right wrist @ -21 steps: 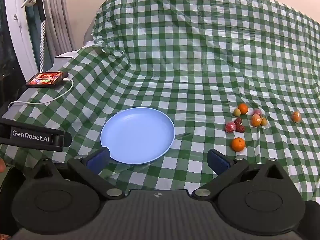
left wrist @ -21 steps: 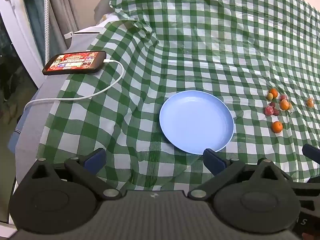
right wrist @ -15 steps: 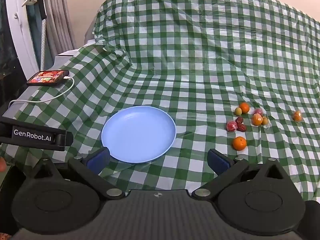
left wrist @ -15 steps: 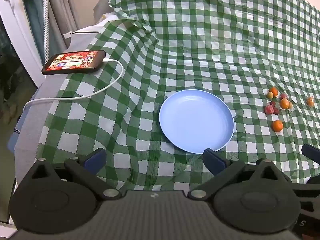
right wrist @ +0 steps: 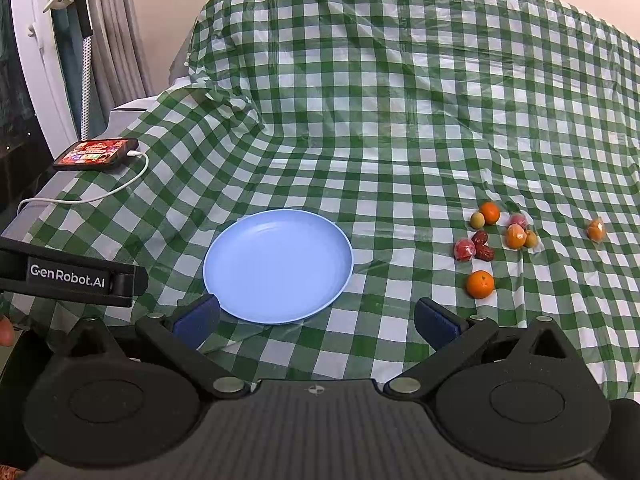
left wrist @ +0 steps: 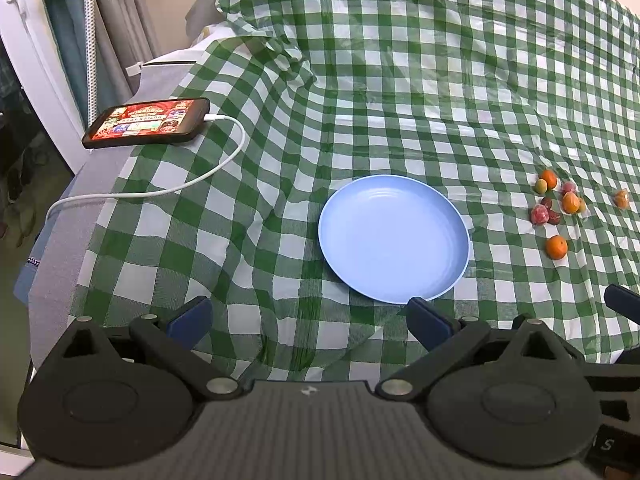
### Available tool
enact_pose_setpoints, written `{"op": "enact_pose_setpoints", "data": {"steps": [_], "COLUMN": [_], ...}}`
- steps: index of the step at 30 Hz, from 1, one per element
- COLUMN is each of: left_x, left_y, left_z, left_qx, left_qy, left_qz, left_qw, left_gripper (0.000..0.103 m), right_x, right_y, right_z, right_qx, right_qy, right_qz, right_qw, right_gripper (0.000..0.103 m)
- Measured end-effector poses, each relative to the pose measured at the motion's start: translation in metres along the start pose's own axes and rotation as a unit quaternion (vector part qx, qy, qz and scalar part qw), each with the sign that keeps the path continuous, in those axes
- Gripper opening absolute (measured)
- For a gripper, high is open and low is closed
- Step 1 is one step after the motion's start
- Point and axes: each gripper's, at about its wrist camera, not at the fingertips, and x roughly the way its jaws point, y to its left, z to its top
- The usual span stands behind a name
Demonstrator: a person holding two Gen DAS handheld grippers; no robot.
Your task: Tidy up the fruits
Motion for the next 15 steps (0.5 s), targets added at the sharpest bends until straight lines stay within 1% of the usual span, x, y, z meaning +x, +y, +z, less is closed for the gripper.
{"op": "enact_pose_setpoints", "data": {"steps": [15], "left_x": [0.0041], "left_y": [0.0028], "left_z": [0.0005], "left_qx": [0.0], "left_qy": [0.006], "left_qz": [0.003], "left_qw": [1.0], "left_gripper": [0.103], "right_x": [0.0018], "right_y": [0.0007], "right_z": [-0.0005], "right_qx": [0.004], "right_qy": [0.004], "right_qz": [0.0], "right_qw": [1.0], "right_gripper": [0.102]}}
